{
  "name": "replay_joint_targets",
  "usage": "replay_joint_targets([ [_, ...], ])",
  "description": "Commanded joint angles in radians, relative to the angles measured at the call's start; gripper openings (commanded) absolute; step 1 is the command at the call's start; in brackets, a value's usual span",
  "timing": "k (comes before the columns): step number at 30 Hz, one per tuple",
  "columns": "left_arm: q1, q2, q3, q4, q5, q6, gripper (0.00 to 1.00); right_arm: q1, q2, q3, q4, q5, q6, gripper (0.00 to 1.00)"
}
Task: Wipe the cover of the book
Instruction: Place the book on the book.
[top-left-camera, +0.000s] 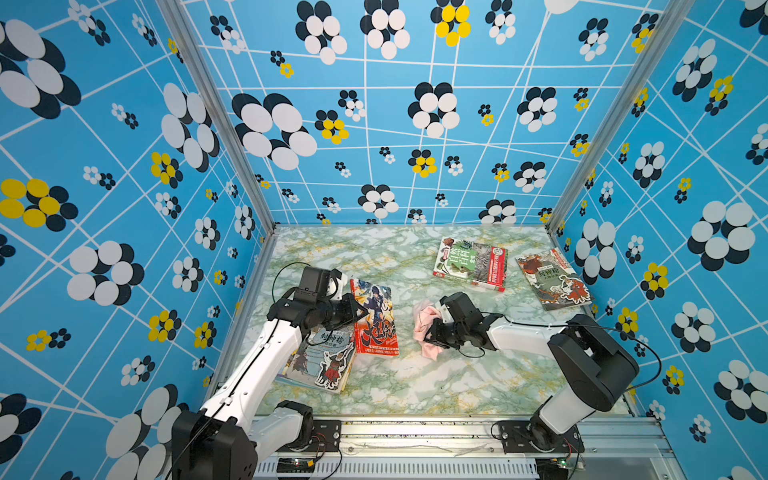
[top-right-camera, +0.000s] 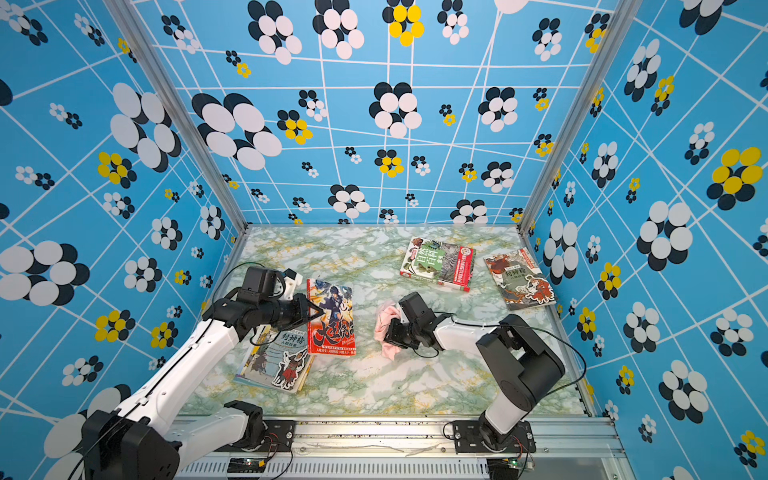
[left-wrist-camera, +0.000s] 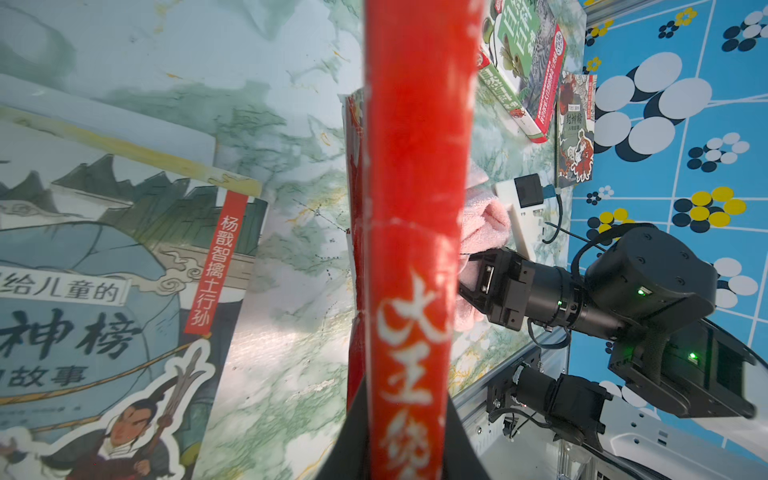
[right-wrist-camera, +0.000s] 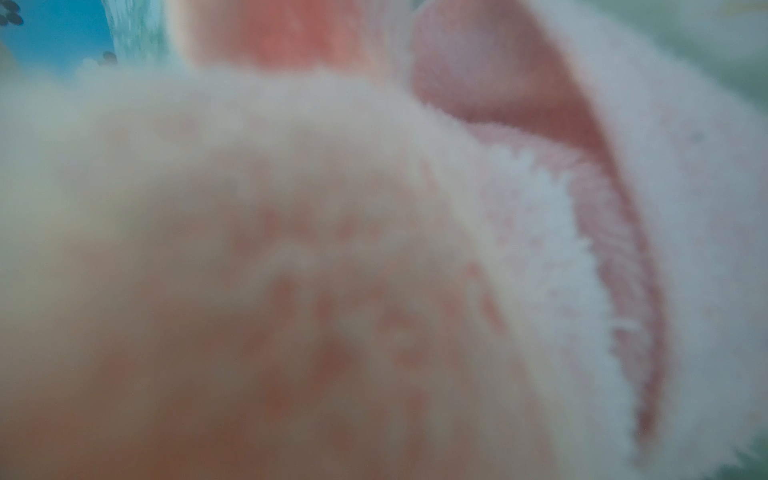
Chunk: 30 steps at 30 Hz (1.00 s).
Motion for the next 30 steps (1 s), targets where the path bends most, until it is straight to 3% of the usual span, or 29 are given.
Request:
replay_joint_targets([
  [1, 0.088, -0.02, 0.051, -0.15, 0.054, 0.082, 0.1, 0.056, 0.074, 0.094, -0.06, -0.044, -0.038, 0.0],
  [5, 0.221, -0.039, 0.048, -0.168, 0.105, 0.105, 0.11, 0.086, 0.149, 0.2, -0.032, -0.084, -0.029, 0.0],
  [9, 0.284, -0.006, 0.029, -0.171, 0.084, 0.128, 0.11, 0.099, 0.186, 0.25, -0.017, -0.094, -0.024, 0.0],
  [15, 0.312, 0.043, -0.009, -0.145, -0.125, 0.137, 0.11, 0.099, 0.182, 0.254, -0.019, -0.095, -0.039, 0.0],
  [19, 0.38, 0.055, -0.017, -0.111, -0.178, 0.097, 0.2, 0.099, 0.175, 0.229, -0.009, -0.099, -0.038, 0.0],
  [21, 0.391, 0.053, -0.019, -0.082, -0.195, 0.057, 0.38, 0.096, 0.174, 0.223, -0.008, -0.102, -0.039, 0.0],
  [23, 0.395, 0.053, -0.024, -0.067, -0.231, 0.016, 0.79, 0.093, 0.168, 0.215, -0.008, -0.102, -0.042, 0.0],
  [24, 0.398, 0.053, -0.03, -0.062, -0.245, 0.003, 0.92, 0.089, 0.161, 0.212, -0.01, -0.1, -0.043, 0.0],
  [25, 0.402, 0.05, -0.04, -0.05, -0.249, -0.01, 0.98, 0.083, 0.153, 0.204, -0.01, -0.097, -0.044, 0.0],
  [30, 0.46, -0.027, -0.117, 0.01, -0.247, -0.106, 0.99, 0.04, 0.1, 0.161, -0.014, -0.09, -0.051, 0.0],
])
